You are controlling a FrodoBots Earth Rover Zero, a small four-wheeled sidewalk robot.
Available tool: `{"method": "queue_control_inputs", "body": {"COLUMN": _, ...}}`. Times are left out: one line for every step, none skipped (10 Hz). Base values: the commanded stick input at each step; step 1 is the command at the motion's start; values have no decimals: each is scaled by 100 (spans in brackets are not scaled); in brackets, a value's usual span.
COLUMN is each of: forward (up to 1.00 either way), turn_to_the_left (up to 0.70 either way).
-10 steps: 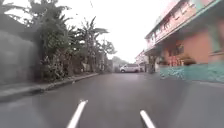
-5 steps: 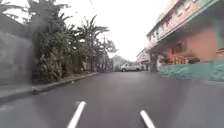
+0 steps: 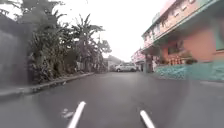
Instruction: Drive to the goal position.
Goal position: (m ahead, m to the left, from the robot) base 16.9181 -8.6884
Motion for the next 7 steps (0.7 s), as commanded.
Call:
{"method": "queue_control_inputs", "body": {"forward": 70, "turn_to_the_left": 0}}
{"method": "queue_control_inputs", "body": {"forward": 70, "turn_to_the_left": 0}}
{"method": "queue_control_inputs", "body": {"forward": 70, "turn_to_the_left": 0}}
{"method": "queue_control_inputs", "body": {"forward": 70, "turn_to_the_left": 0}}
{"method": "queue_control_inputs", "body": {"forward": 70, "turn_to_the_left": 0}}
{"method": "queue_control_inputs", "body": {"forward": 70, "turn_to_the_left": 0}}
{"method": "queue_control_inputs", "body": {"forward": 70, "turn_to_the_left": 0}}
